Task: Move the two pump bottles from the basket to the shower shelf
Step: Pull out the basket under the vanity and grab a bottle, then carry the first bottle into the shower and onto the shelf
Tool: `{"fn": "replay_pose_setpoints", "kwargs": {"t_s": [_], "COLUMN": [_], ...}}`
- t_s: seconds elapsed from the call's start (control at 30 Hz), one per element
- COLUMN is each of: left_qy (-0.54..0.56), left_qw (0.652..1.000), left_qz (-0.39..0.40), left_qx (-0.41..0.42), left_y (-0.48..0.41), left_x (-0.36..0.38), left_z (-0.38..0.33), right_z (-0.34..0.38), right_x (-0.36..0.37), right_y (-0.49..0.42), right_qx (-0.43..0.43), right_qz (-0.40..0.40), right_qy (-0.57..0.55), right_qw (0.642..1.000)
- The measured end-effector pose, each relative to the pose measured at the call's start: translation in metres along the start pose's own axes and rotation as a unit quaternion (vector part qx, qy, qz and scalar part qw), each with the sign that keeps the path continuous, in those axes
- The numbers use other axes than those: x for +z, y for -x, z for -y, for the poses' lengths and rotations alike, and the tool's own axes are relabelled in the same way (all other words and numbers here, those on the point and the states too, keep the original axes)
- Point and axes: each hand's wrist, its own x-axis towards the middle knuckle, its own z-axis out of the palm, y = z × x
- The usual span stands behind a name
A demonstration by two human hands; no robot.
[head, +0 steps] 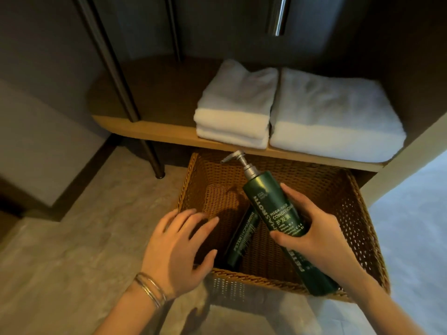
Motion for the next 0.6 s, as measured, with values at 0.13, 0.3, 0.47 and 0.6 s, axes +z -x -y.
{"fn": "replay_pose_setpoints", "kwargs": {"t_s": [0.13, 0.3, 0.47, 0.6], "left_qy": [0.015, 0.015, 0.027, 0.024], "left_qw": [1.000, 0.999, 0.996, 0.994], "left_qz": [0.015, 0.035, 0.041, 0.051], "left_qx": [-0.015, -0.033, -0.076, -0.092], "left_y": [0.007, 0.008, 0.008, 0.010], "left_x": [-0.085, -0.208, -0.341, -0.445], "left_z": [-0.009, -0.030, -0.066, -0.096], "right_z": [0.061, 0.168, 0.285, 0.384], "right_x": [-0.030, -0.087, -0.150, -0.205], "right_y": [0.009, 0.020, 0.034, 0.044], "right_qx": [0.034, 0.043, 0.062, 0.052], "right_qz": [0.036, 0.084, 0.113, 0.146], "right_qy": [-0.009, -0.008, -0.014, 0.021], "right_qw": [0.999, 0.995, 0.992, 0.988]}}
